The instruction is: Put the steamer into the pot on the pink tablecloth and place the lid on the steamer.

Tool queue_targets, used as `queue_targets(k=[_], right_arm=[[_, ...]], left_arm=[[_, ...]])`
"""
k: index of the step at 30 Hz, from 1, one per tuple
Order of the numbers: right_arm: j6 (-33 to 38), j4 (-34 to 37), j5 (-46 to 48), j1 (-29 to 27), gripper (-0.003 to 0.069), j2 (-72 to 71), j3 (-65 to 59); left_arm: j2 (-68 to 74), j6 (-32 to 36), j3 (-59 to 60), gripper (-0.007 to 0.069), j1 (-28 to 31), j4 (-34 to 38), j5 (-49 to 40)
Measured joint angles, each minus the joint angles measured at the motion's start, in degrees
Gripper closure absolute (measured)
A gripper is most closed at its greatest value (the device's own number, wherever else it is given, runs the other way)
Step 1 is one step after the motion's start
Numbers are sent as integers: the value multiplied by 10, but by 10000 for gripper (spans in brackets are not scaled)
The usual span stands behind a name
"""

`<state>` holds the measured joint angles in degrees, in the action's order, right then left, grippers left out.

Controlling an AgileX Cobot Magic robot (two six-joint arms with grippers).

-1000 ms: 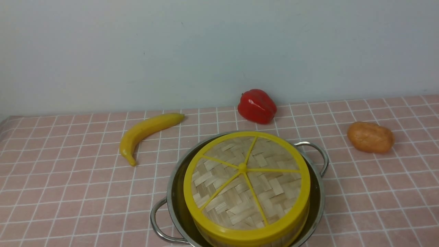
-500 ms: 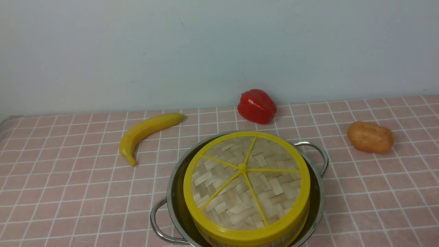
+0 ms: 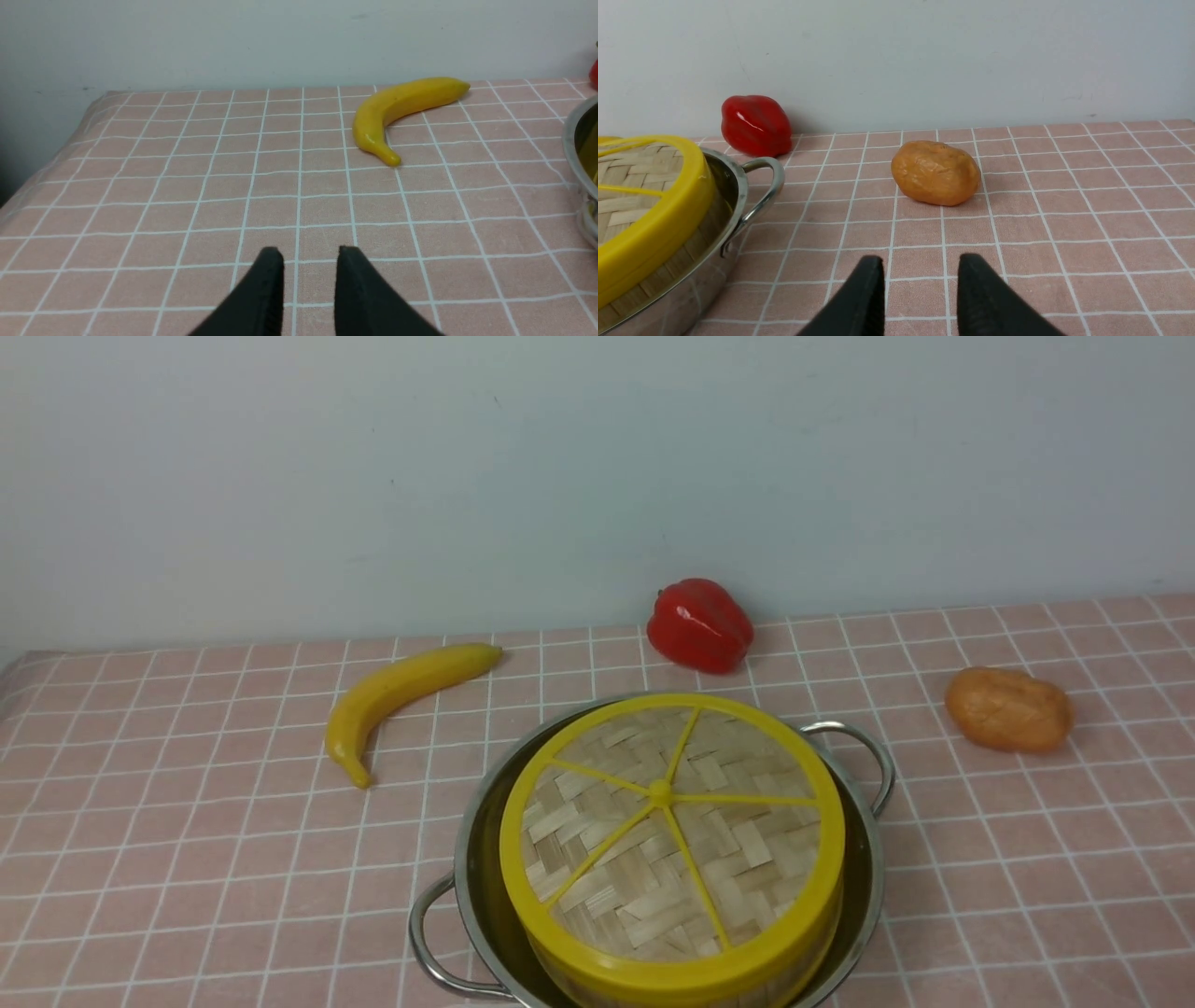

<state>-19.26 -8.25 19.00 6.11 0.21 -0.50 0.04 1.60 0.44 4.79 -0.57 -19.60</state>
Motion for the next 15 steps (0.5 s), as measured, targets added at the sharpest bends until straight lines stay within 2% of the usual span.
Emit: queue_targets(k=[15], right_arm=[[0, 0, 0, 0, 417, 0, 0]], left_arm=[[0, 0, 0, 436, 0, 0, 0]])
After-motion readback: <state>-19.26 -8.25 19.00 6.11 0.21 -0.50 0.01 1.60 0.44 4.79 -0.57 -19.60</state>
